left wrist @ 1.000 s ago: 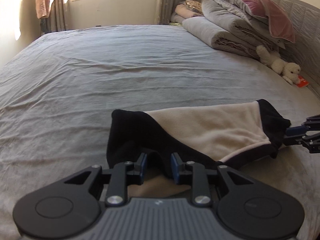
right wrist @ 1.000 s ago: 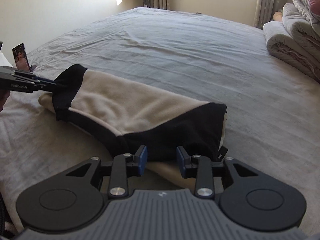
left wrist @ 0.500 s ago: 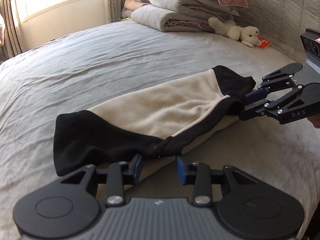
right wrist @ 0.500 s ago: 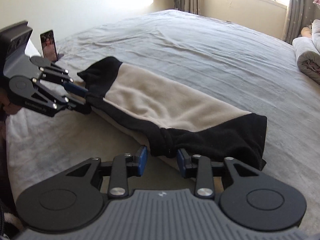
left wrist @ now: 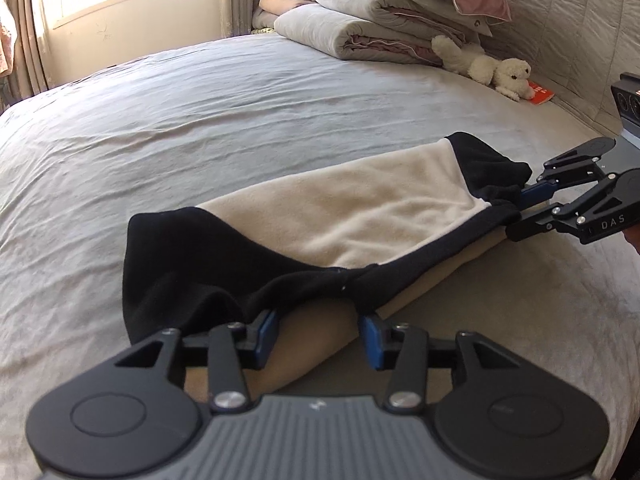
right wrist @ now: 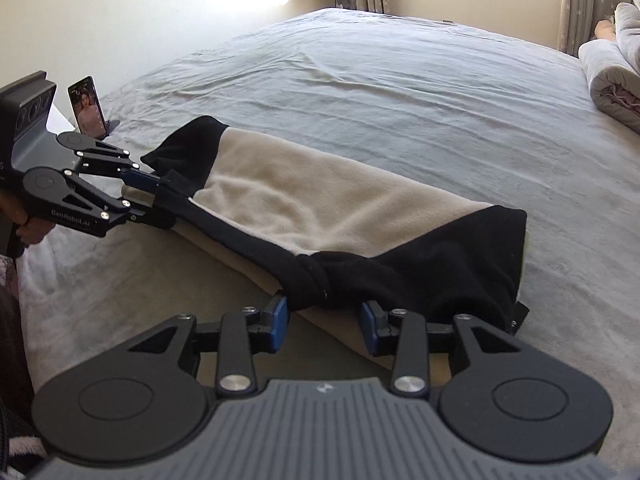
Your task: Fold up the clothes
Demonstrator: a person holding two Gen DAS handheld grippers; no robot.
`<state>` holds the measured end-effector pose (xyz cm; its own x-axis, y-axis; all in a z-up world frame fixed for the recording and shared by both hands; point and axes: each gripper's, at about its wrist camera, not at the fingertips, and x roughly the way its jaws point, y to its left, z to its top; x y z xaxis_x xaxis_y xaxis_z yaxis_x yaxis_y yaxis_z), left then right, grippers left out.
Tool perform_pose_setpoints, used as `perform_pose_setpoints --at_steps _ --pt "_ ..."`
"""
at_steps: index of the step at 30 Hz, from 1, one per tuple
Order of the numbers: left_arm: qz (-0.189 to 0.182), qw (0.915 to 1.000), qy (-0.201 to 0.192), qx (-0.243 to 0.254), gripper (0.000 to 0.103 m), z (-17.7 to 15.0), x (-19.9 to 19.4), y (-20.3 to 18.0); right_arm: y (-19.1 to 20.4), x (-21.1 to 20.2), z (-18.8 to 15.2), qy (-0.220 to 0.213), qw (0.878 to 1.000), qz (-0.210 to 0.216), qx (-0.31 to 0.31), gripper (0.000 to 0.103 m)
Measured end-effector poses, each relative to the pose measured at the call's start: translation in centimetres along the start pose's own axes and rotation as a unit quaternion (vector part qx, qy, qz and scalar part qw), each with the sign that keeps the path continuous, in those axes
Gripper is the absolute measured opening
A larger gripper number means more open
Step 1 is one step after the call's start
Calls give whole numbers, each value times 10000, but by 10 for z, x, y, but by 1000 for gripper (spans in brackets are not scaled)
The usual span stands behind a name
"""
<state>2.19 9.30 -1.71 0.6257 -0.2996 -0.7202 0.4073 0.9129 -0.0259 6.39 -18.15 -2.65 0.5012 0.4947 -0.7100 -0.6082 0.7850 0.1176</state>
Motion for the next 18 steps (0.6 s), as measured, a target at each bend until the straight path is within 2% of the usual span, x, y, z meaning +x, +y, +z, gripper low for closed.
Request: perform_pose_setpoints --at_steps 5,8,10,13,15,18 --pt "-72 9994 -106 -337 48 4 1 13 -15 5 2 -25 9997 73 251 47" --pt "-173 9990 80 -399 49 2 7 16 -24 12 5 47 9990 184 414 47" --pt "-203 9990 253 -296 49 -2 7 13 -29 19 3 292 9969 432 583 49" --pt "-360 9985 393 -113 49 -7 1 10 -26 17 1 427 9960 656 438 51" --pt "-628 9969 463 -87 49 -12 -4 11 -21 12 -1 521 9938 934 300 51" --pt "-640 9972 383 -108 49 -14 -6 13 -17 8 -4 502 9944 925 97 51"
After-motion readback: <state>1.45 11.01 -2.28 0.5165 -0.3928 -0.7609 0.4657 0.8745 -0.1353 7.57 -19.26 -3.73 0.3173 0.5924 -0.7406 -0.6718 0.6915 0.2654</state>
